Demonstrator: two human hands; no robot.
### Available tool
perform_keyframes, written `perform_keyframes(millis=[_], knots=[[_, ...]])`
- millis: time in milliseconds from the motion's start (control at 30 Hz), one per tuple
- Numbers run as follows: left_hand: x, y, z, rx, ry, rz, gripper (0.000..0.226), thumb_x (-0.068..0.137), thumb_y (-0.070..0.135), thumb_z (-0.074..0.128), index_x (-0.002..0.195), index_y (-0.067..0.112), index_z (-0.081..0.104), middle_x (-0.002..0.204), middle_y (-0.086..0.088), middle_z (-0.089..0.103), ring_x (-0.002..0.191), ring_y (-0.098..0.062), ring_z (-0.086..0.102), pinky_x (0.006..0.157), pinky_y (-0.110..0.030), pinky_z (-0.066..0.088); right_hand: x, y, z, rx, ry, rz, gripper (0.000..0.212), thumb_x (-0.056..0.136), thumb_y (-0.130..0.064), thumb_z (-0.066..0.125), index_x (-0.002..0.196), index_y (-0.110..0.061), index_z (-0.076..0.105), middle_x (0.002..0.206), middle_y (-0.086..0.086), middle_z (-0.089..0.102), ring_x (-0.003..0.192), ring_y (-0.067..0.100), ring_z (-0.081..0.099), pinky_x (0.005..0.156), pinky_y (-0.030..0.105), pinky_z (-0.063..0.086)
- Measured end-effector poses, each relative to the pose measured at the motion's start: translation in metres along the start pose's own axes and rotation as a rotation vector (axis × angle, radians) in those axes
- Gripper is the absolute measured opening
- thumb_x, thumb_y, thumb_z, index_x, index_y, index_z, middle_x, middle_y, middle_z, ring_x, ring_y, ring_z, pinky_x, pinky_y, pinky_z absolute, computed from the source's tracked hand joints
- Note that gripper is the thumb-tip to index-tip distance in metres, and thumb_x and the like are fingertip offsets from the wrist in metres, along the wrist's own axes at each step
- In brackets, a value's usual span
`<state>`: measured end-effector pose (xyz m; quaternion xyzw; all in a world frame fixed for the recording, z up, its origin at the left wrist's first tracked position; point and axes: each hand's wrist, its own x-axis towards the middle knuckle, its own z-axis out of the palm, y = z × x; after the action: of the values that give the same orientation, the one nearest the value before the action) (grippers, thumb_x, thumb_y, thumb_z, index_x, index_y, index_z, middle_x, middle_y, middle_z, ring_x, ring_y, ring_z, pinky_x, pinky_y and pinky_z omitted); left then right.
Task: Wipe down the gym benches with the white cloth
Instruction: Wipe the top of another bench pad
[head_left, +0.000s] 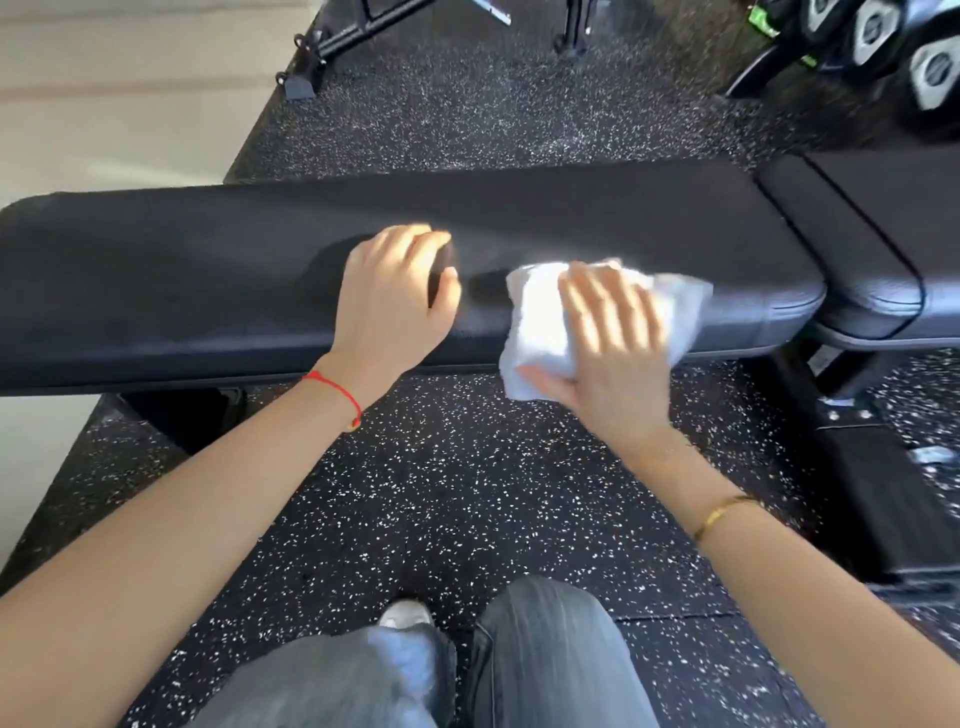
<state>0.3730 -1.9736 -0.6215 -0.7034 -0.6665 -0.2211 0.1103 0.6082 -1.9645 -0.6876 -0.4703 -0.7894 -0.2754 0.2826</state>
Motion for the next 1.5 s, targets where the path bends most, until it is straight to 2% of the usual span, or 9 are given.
perform_keyframes(millis=[133, 333, 467, 633, 833, 1033, 1100, 1267, 1500], knots=[[0.012, 0.023, 0.01, -0.021, -0.002, 0.039, 0.047, 0.095, 0.031, 0.037, 0.129, 0.011, 0.061, 0.133, -0.006, 0.061, 0.127, -0.022, 0.054, 0.106, -0.036, 0.04, -0.005, 0.023, -0.002, 0.016, -0.042, -0.145, 0.085, 0.092, -0.07, 0.044, 0.152, -0.011, 0.034, 0.156, 0.01, 0.039, 0.144, 0.032, 0.035, 0.12, 0.047, 0.021], [0.013, 0.03, 0.016, 0.009, 0.011, 0.055, 0.048, 0.094, 0.033, 0.035, 0.129, 0.012, 0.06, 0.134, -0.005, 0.061, 0.128, -0.021, 0.052, 0.107, -0.039, 0.04, -0.035, 0.117, -0.014, 0.068, -0.039, 0.119, 0.093, 0.089, -0.078, 0.04, 0.149, -0.008, 0.034, 0.15, 0.015, 0.042, 0.142, 0.033, 0.031, 0.117, 0.051, 0.026], [0.01, 0.034, 0.016, 0.032, 0.026, 0.041, 0.047, 0.094, 0.032, 0.034, 0.13, 0.014, 0.06, 0.133, -0.004, 0.061, 0.128, -0.02, 0.051, 0.107, -0.037, 0.037, -0.024, 0.099, -0.014, 0.093, -0.006, 0.143, 0.091, 0.088, -0.078, 0.039, 0.146, -0.008, 0.041, 0.145, 0.014, 0.047, 0.139, 0.033, 0.034, 0.116, 0.048, 0.023], [0.009, 0.034, 0.015, 0.028, 0.006, 0.018, 0.048, 0.095, 0.033, 0.034, 0.131, 0.016, 0.058, 0.136, -0.002, 0.059, 0.131, -0.019, 0.05, 0.109, -0.037, 0.036, 0.0, 0.057, -0.018, 0.099, -0.053, -0.026, 0.082, 0.09, -0.075, 0.045, 0.14, -0.011, 0.052, 0.143, 0.007, 0.055, 0.135, 0.031, 0.047, 0.112, 0.05, 0.034], [0.009, 0.035, 0.01, -0.023, -0.011, 0.001, 0.046, 0.094, 0.034, 0.038, 0.13, 0.016, 0.059, 0.136, -0.002, 0.059, 0.13, -0.019, 0.05, 0.11, -0.038, 0.037, 0.012, 0.065, -0.031, 0.312, -0.082, 0.069, 0.061, 0.091, -0.065, 0.055, 0.129, -0.018, 0.061, 0.131, -0.001, 0.061, 0.125, 0.026, 0.053, 0.104, 0.045, 0.039], [0.021, 0.037, 0.002, -0.068, -0.035, 0.005, 0.041, 0.089, 0.034, 0.044, 0.117, 0.011, 0.064, 0.12, -0.006, 0.065, 0.113, -0.026, 0.058, 0.096, -0.042, 0.045, 0.039, 0.07, -0.038, 0.488, -0.21, 0.236, 0.052, 0.089, -0.06, 0.055, 0.115, -0.016, 0.065, 0.115, 0.0, 0.064, 0.112, 0.029, 0.05, 0.095, 0.038, 0.035], [0.029, 0.043, 0.0, -0.083, -0.044, 0.013, 0.042, 0.089, 0.034, 0.044, 0.118, 0.011, 0.063, 0.119, -0.006, 0.066, 0.114, -0.027, 0.058, 0.098, -0.042, 0.043, 0.042, 0.073, -0.041, 0.488, -0.214, 0.256, 0.05, 0.088, -0.058, 0.058, 0.115, -0.016, 0.066, 0.115, 0.001, 0.065, 0.111, 0.029, 0.051, 0.094, 0.036, 0.035], [0.054, 0.076, 0.005, -0.124, -0.104, 0.088, 0.037, 0.094, 0.03, 0.048, 0.125, 0.014, 0.062, 0.127, -0.002, 0.063, 0.123, -0.022, 0.054, 0.106, -0.039, 0.036, 0.044, 0.09, -0.056, 0.41, -0.237, 0.317, 0.056, 0.087, -0.066, 0.05, 0.117, -0.021, 0.065, 0.116, -0.001, 0.064, 0.113, 0.028, 0.049, 0.097, 0.046, 0.039], [0.079, 0.145, 0.013, -0.238, -0.194, 0.19, 0.036, 0.095, 0.027, 0.047, 0.127, 0.016, 0.061, 0.131, -0.001, 0.061, 0.125, -0.02, 0.053, 0.108, -0.038, 0.034, 0.038, 0.157, -0.089, 0.253, -0.226, 0.337, 0.05, 0.089, -0.061, 0.053, 0.123, -0.026, 0.06, 0.123, -0.002, 0.061, 0.119, 0.026, 0.045, 0.097, 0.041, 0.031]])
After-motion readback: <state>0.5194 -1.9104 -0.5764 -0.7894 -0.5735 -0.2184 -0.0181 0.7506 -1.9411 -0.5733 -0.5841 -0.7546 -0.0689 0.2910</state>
